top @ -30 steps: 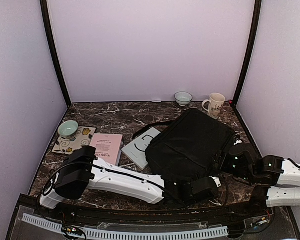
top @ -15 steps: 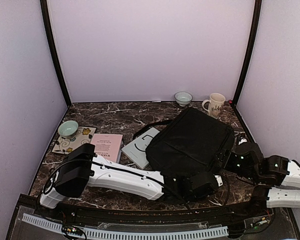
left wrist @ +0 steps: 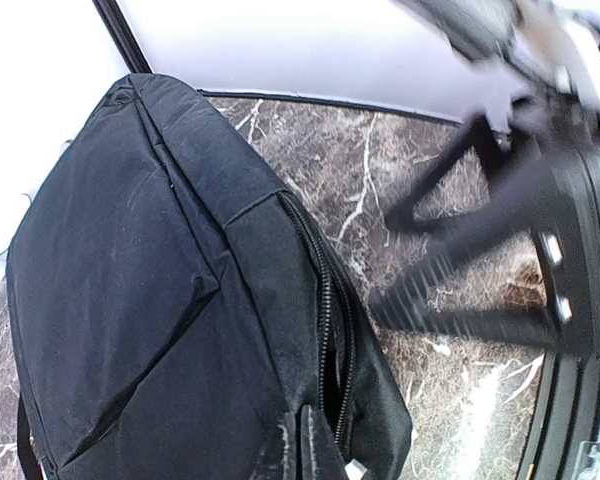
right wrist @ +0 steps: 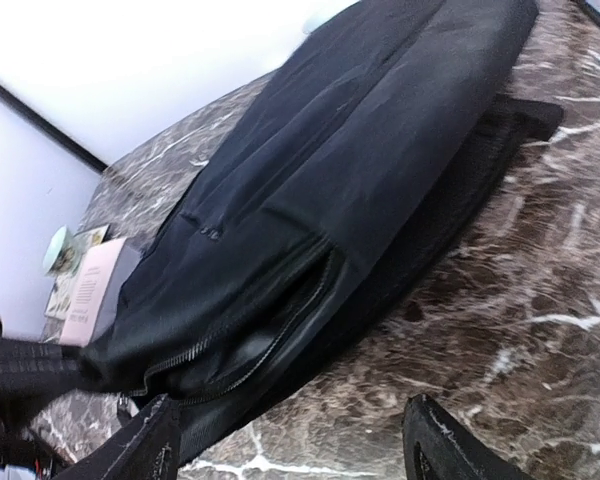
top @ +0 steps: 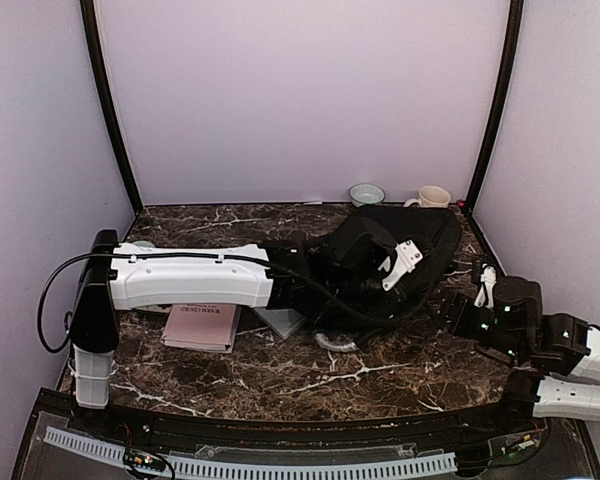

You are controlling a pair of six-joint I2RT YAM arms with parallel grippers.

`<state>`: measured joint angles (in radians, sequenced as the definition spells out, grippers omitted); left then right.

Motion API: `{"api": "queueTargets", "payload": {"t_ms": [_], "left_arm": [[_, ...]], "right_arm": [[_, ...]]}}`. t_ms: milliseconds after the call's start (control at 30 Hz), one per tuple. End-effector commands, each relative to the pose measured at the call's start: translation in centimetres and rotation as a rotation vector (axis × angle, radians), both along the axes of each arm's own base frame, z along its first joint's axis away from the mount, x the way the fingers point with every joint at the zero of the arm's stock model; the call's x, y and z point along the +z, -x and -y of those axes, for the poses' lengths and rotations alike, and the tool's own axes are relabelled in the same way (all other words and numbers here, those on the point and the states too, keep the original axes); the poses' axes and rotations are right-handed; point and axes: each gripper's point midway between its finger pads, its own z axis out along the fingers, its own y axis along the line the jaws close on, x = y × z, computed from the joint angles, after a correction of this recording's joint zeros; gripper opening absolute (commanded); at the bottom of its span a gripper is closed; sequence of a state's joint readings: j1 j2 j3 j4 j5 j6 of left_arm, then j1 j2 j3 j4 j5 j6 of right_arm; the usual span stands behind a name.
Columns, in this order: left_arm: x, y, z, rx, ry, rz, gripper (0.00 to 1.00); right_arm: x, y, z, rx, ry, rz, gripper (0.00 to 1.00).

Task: Pack the student bag
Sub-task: Pick up the student bag from the center of the board.

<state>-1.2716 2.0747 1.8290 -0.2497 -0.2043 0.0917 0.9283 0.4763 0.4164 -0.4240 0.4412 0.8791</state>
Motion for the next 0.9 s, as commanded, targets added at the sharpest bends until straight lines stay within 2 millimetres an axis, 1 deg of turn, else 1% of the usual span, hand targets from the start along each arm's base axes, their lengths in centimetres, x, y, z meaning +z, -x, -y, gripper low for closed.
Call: {"api": "queueTargets", "payload": {"t_ms": [0,67,200,300,367,433,533,600,667,767,867], "left_arm": [[4.7,-0.3,-0.9,-0.024,0.098,-0.051,0.0],[4.9,-0.4,-1.0,-0.047,0.122,-0.097,0.0],[5.4,-0.5,-1.1,-0.079,0.164,-0.16,0.0],[5.6,-0.4,-1.0,-0.095,0.175,-0.179,0.0],[5.6,-0.2,-1.0,-0.113,0.18,-0.199,0.0],[5.8,0.0,-1.0,-0.123,0.185,-0.205,0.0],[5.8,0.2,-0.9,-0.137,0.189,-0.217,0.0],[5.8,0.1,-1.0,-0.13,0.185,-0.213,0.0],[5.7,-0.2,-1.1,-0.12,0.182,-0.209,0.0],[6.0,-0.2,-1.3,-0.119,0.186,-0.209,0.0],[6.3,-0.6,-1.6,-0.096,0.183,-0.189,0.0]], "right_arm": [[1.3,0.7,-4.4,0.236,-0.045,0.09,0.75],[1.3,0.9,-5.6,0.298,-0.045,0.117,0.74],[1.2,1.3,-7.5,0.388,-0.013,0.149,0.67],[1.4,2.1,-9.0,0.456,0.008,0.171,0.61],[1.8,2.6,-9.9,0.493,0.019,0.186,0.59],[1.7,2.8,-10.3,0.503,0.045,0.187,0.61],[2.1,3.0,-10.9,0.509,0.066,0.196,0.67],[3.2,4.1,-12.0,0.578,0.03,0.226,0.69],[4.3,5.0,-12.5,0.617,-0.005,0.251,0.71],[5.2,4.8,-11.9,0.588,-0.014,0.257,0.72],[5.8,5.7,-12.0,0.626,-0.059,0.262,0.73]]}}
